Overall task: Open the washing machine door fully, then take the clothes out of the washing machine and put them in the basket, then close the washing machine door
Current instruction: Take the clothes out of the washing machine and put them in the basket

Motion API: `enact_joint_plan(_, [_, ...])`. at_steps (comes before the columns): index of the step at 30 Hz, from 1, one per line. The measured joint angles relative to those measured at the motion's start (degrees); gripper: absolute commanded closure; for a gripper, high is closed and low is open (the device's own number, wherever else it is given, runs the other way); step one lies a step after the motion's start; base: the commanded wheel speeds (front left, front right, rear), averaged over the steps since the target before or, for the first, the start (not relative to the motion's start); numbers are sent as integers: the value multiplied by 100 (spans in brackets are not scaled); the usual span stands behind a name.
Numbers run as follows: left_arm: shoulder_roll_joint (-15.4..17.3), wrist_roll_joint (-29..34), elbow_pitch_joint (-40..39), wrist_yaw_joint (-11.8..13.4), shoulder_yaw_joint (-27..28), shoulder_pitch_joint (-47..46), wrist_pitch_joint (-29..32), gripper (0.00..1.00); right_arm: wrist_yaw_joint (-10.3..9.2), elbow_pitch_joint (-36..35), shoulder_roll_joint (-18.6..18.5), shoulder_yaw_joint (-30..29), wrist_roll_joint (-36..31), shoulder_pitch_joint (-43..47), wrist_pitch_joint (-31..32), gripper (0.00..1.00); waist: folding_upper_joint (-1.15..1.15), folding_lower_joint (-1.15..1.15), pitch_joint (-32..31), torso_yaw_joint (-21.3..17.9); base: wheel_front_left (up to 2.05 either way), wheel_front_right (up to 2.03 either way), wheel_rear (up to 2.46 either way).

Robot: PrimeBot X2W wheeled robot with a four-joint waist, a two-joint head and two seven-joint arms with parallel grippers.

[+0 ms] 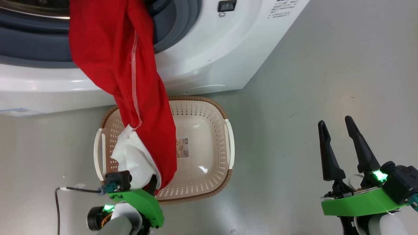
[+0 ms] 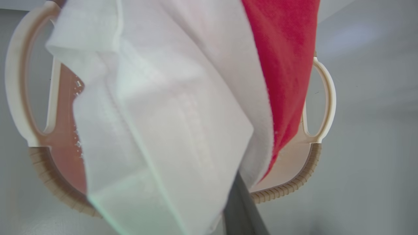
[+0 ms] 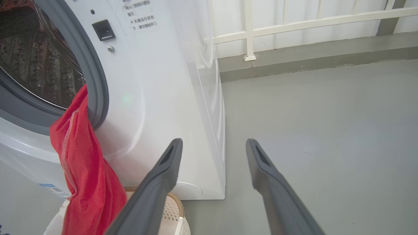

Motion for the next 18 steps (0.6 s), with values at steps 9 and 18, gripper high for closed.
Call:
enact_joint_plan(9, [-4,-20,-188,151,165,-116,-32,0,0,-3,0,-7,0,0,0,0,0,0,7,23,0,0,0])
enact_joint_plan(18, [-5,296,-531,214,477,-188,-32,0,0,-7,0,-8,0,0,0,0,0,0,17,67,0,0,0])
